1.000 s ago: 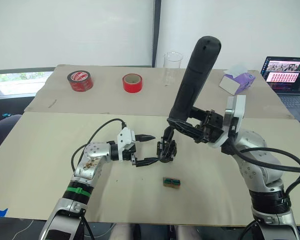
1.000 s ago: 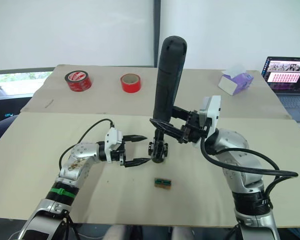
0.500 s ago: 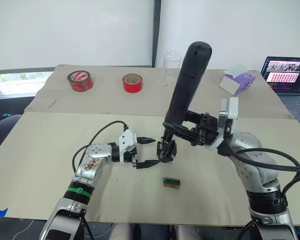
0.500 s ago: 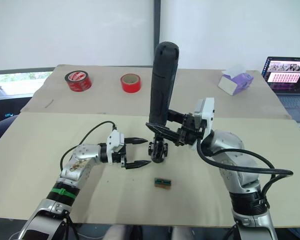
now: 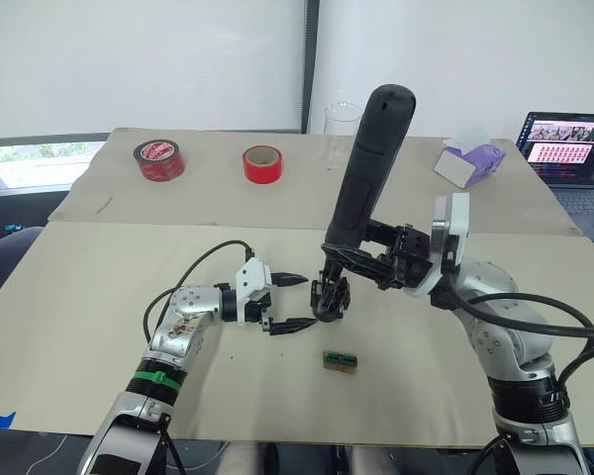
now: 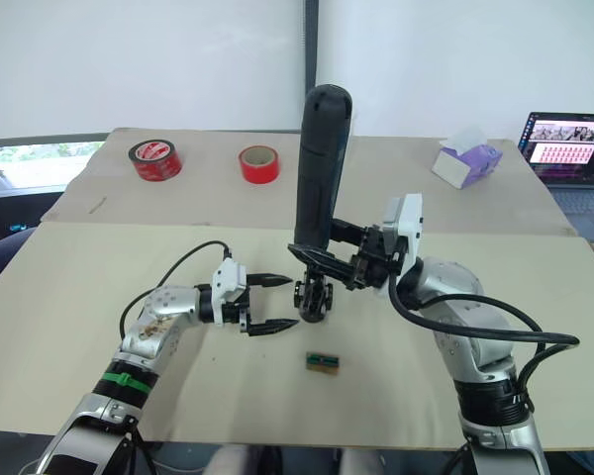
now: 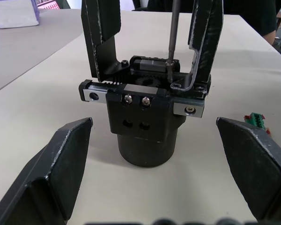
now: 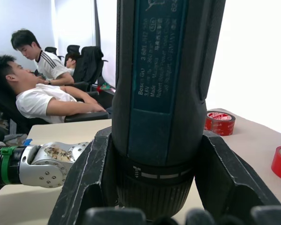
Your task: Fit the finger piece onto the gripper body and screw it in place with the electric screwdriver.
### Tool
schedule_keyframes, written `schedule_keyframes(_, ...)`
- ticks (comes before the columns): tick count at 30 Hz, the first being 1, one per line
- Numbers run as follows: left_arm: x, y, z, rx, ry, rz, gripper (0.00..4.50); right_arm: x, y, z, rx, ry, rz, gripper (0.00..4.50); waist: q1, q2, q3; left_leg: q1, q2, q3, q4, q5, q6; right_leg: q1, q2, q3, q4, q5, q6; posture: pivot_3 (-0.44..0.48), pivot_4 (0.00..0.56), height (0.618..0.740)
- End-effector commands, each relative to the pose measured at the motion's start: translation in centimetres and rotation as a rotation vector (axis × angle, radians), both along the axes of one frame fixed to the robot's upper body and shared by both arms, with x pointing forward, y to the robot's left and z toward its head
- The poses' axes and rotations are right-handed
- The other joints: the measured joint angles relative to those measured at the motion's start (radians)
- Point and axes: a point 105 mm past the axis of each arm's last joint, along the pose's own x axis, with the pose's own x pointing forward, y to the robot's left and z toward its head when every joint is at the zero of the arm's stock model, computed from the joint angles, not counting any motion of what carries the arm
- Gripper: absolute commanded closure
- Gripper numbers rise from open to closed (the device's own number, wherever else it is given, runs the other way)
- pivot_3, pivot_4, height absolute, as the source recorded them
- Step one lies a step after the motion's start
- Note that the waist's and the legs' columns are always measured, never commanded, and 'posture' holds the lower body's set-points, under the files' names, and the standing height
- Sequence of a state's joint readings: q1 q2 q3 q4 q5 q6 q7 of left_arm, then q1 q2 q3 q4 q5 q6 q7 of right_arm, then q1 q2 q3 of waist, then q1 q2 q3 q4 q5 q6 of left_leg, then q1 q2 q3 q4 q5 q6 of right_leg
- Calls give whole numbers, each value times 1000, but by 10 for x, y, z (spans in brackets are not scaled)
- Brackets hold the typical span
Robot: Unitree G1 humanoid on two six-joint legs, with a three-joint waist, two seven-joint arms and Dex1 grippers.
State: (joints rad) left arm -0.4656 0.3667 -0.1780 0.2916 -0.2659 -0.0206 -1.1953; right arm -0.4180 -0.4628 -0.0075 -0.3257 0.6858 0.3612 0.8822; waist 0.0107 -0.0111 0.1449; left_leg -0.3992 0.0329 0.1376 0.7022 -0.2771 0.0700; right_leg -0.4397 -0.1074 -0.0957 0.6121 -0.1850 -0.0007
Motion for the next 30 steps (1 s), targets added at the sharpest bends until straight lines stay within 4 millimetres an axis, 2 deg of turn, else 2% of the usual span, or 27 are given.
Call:
schedule_keyframes(1, 0, -3, 5, -6, -40, -13, 0, -12, 2, 20, 23, -82, 43, 2593, 0, 0, 0, 0, 0, 0, 0, 0, 0, 0, 0, 0, 0, 0, 0, 0, 150, 740)
schedule_keyframes(30, -2, -20, 8, -11, -54, -41, 0, -12, -1, 19, 7, -75, 35, 2593, 0, 0, 0, 0, 0, 0, 0, -1, 1, 0, 0, 0, 0, 0, 0, 0, 150, 740)
